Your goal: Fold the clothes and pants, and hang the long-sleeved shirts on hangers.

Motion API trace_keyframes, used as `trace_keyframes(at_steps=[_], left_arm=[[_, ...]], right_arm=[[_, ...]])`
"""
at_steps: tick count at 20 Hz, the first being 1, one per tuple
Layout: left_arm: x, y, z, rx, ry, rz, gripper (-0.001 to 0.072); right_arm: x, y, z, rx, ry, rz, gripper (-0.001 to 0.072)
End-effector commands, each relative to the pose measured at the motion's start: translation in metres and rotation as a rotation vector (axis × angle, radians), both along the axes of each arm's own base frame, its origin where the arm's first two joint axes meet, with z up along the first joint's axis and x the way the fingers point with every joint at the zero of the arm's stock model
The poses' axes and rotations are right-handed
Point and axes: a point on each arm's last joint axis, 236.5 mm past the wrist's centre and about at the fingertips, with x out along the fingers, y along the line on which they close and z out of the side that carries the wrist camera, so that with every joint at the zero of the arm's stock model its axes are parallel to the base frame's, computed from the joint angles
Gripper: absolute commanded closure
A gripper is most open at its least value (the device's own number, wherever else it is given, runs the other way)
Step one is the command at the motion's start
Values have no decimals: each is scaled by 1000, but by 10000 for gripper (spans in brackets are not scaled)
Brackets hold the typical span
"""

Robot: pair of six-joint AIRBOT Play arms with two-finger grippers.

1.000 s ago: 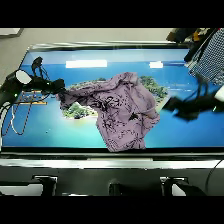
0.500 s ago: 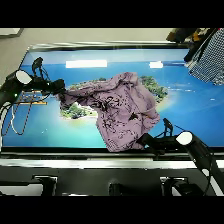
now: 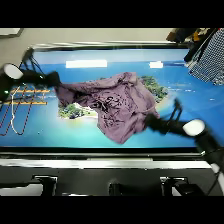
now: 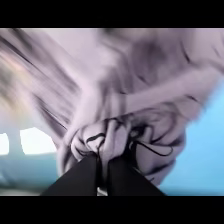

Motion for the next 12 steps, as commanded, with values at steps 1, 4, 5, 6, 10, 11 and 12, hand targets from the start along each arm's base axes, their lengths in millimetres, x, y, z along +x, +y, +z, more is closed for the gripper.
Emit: trace_keyframes(at_steps=[1,4,5,6,10,11,12], left_arm=[[5,23,124,9,-264,44,673],[-34,41,255,36,-541,86,673],[-56,46,293,47,-625,102,673],[-79,52,323,50,-689,129,673],[-187,90,398,71,-843,356,673],[-216,99,410,107,-874,414,673],[-242,108,417,140,-896,466,673]], right_arm=[[50,-53,162,-87,-326,-106,665],[28,-84,315,-184,-614,-156,665],[11,-89,353,-227,-691,-166,665],[-10,-93,386,-284,-759,-176,665],[-105,-120,461,-498,-922,-311,664],[-128,-125,473,-524,-959,-352,664],[-148,-130,479,-538,-983,-398,664]])
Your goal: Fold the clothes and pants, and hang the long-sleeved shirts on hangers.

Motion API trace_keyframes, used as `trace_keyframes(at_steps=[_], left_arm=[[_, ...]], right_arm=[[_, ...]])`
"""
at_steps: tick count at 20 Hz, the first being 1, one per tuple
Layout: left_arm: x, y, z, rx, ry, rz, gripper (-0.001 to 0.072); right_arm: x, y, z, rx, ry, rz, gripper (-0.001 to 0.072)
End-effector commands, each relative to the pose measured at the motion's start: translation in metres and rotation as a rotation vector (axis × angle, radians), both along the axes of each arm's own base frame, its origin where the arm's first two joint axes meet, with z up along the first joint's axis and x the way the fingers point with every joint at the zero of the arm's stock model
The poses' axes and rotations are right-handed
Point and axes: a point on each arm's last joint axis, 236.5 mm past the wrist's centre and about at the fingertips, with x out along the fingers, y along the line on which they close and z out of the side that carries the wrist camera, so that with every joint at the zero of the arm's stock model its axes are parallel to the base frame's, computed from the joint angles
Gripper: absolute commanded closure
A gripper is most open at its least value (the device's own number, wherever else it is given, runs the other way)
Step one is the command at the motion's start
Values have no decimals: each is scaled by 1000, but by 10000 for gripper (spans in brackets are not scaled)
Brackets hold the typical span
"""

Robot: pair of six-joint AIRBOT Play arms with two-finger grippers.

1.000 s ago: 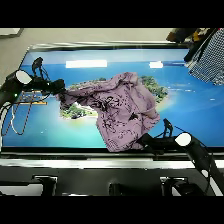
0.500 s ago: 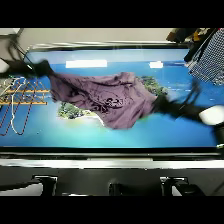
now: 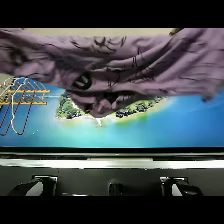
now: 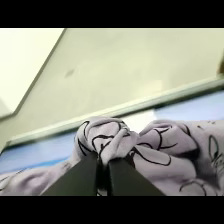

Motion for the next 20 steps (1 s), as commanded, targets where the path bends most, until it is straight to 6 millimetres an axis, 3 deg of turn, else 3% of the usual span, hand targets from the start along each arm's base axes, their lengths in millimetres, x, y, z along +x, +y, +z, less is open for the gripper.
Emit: trace_keyframes(at_steps=[1,3,4,6,7,9,11,13,15,17,20], left_arm=[[-104,33,41,16,-113,230,673],[-140,43,41,28,-112,310,673],[-150,45,37,33,-92,329,673],[-150,46,20,25,-24,331,673],[-139,45,6,23,31,318,674],[-98,35,-34,55,180,218,674],[-41,21,-88,35,344,81,674],[20,21,-148,3,495,27,674],[84,14,-215,-16,632,-23,674],[141,-7,-291,-21,751,-84,674],[197,-47,-401,-19,882,-151,673]], right_arm=[[-84,-27,35,-35,-122,-180,664],[-104,-25,33,-17,-124,-190,664],[-105,-25,28,-1,-104,-189,664],[-89,-27,9,43,-13,-190,664],[-75,-29,-6,54,60,-189,664],[-35,-32,-51,83,266,-176,664],[13,-28,-107,103,507,-120,664],[63,-26,-163,89,725,-48,664],[122,-32,-223,72,891,3,663],[176,-38,-291,97,1027,34,663],[245,-38,-398,165,1151,80,662]])
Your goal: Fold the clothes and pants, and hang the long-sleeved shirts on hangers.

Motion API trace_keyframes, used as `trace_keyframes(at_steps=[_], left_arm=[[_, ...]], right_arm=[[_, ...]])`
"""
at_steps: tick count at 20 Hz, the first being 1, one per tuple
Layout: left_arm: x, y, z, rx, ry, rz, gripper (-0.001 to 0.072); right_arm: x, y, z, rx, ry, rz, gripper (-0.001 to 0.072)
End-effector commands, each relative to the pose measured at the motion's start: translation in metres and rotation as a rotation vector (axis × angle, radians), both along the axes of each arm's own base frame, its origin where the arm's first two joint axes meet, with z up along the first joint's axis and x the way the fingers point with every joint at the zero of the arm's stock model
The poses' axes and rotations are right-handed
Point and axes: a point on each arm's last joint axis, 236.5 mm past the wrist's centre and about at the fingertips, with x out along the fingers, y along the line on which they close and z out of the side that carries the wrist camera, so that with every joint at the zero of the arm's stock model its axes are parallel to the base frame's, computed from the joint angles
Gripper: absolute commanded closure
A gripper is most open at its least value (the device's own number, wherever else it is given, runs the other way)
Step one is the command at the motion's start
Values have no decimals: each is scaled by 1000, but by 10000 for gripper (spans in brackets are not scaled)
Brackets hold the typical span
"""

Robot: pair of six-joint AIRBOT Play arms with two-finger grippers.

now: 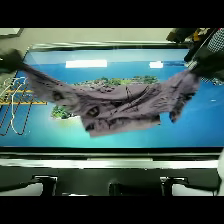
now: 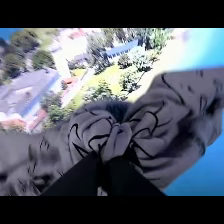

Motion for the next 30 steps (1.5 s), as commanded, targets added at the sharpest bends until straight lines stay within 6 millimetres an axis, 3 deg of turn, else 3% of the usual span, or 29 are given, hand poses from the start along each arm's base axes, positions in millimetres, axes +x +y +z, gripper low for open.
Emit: trace_keyframes(at_steps=[1,3,5,6,7,8,10,12,14,16,18,20,23,28,29,30], left_arm=[[57,-51,-128,-32,147,-82,673],[61,-79,-167,-90,210,-113,672],[60,-95,-180,-150,239,-125,629],[59,-96,-179,-164,244,-125,426],[56,-92,-174,-168,250,-123,158],[51,-84,-166,-167,259,-120,52],[41,-57,-144,-154,252,-112,34],[20,-28,-127,-131,274,-120,34],[-5,-5,-123,-136,302,-84,34],[-29,2,-136,-169,311,-37,34],[-49,-17,-160,-264,321,-14,34],[-66,-44,-186,-379,356,2,34],[-84,-81,-211,-469,405,-32,34],[-97,-113,-226,-446,441,-108,34],[-97,-120,-228,-452,444,-115,34],[-95,-130,-229,-470,440,-120,34]], right_arm=[[72,5,-130,103,152,33,658],[96,5,-174,130,163,18,622],[110,0,-184,115,125,10,488],[110,-5,-181,92,114,17,399],[104,-16,-176,44,117,30,260],[93,-24,-170,-18,133,72,162],[65,-48,-153,-114,173,141,128],[50,-56,-131,-6,133,131,128],[16,-69,-139,54,191,82,119],[-21,-63,-163,128,244,31,108],[-50,-49,-196,157,290,11,108],[-68,-21,-232,249,317,-3,108],[-66,5,-267,311,276,-26,111],[-48,33,-295,251,243,3,114],[-47,40,-300,248,249,12,135],[-47,45,-304,243,255,27,248]])
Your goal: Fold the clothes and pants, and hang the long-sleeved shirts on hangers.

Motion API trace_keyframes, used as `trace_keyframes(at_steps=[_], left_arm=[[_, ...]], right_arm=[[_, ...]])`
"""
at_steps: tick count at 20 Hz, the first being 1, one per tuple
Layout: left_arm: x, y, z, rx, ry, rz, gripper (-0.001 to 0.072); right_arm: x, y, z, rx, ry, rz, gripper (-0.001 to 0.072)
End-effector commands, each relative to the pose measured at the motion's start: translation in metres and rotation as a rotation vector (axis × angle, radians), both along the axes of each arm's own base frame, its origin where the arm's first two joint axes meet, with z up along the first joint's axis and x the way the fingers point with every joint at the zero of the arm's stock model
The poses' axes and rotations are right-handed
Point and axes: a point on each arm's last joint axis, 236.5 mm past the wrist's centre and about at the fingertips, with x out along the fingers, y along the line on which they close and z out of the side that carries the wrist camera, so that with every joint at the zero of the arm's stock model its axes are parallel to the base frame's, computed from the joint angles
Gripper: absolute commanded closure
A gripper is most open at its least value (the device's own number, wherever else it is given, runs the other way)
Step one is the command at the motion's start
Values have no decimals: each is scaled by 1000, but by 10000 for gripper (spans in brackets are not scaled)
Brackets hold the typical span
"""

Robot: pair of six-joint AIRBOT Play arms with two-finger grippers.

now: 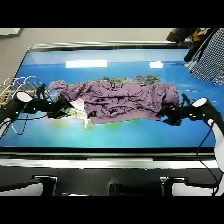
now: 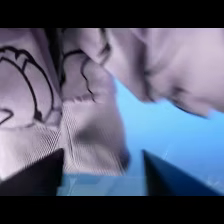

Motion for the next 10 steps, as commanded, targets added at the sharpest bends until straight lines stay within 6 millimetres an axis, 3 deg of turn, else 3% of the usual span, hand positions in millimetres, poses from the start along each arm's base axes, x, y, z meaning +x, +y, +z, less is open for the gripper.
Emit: trace_keyframes(at_steps=[1,2,4,10], left_arm=[[1,-33,-7,-55,-1,-11,34],[2,-44,-11,-70,3,-15,35],[-3,-68,-24,-92,33,-43,34],[-6,-137,-55,-166,71,-36,46]], right_arm=[[8,17,-15,-17,-21,11,419],[8,17,-10,-15,-25,9,558],[5,11,4,-45,-39,12,662],[-18,13,46,-66,-39,53,663]])
